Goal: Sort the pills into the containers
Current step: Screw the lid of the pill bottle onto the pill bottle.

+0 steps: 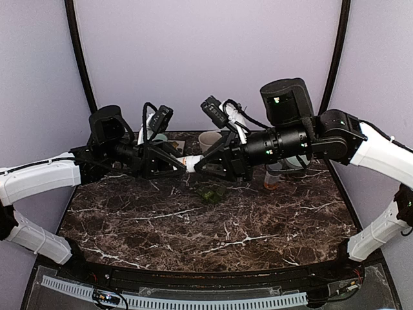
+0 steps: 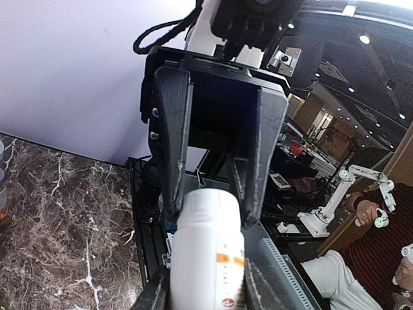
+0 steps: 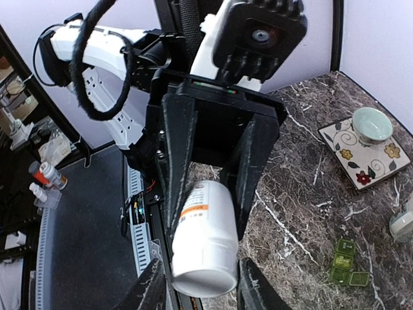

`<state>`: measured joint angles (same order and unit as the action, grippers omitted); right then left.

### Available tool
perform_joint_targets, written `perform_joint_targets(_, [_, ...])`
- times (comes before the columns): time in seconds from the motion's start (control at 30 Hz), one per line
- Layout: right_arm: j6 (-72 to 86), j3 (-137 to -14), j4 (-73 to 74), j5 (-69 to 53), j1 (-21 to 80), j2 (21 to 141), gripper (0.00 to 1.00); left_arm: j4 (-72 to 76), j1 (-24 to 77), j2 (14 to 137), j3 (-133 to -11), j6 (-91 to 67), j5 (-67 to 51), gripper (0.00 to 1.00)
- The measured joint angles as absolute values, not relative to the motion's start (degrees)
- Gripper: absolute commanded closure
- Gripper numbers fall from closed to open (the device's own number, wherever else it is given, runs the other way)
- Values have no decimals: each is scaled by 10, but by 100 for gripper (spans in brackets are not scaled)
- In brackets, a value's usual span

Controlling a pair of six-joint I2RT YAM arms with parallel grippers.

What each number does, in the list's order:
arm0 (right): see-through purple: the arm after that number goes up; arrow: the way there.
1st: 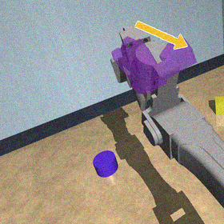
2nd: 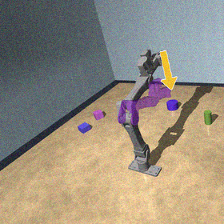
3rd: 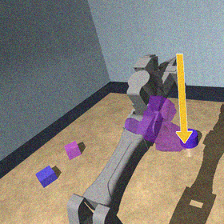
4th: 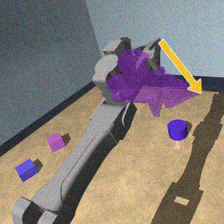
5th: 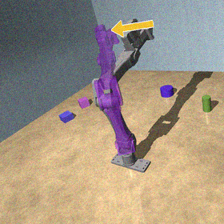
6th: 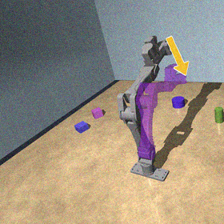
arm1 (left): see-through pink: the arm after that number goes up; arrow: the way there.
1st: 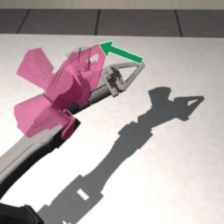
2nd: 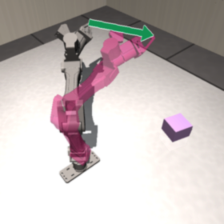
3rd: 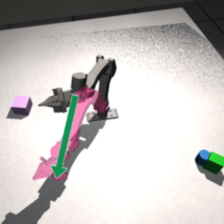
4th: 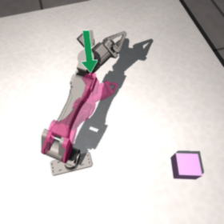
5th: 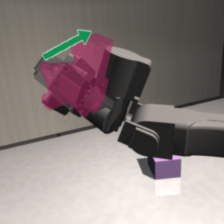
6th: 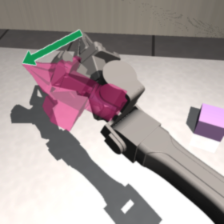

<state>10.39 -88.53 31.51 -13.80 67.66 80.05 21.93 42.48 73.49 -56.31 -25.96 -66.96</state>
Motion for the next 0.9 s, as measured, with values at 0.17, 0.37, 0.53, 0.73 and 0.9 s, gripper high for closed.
perform_joint_targets(0.17, [100,-901,326,-128,680,808,88,221,423,735,-563,-260,-674,100])
perform_joint_targets(0.37, [102,-913,336,-119,683,816,100,221,420,735,-563,-260,-678,100])
perform_joint_targets(0.53, [134,-918,340,-115,683,821,100,215,419,731,-563,-248,-669,100])
perform_joint_targets(0.73, [223,-929,314,-140,670,834,100,197,419,681,-544,-204,-612,100])
perform_joint_targets(0.9, [315,-927,272,-191,643,845,100,189,427,636,-524,-167,-531,100])
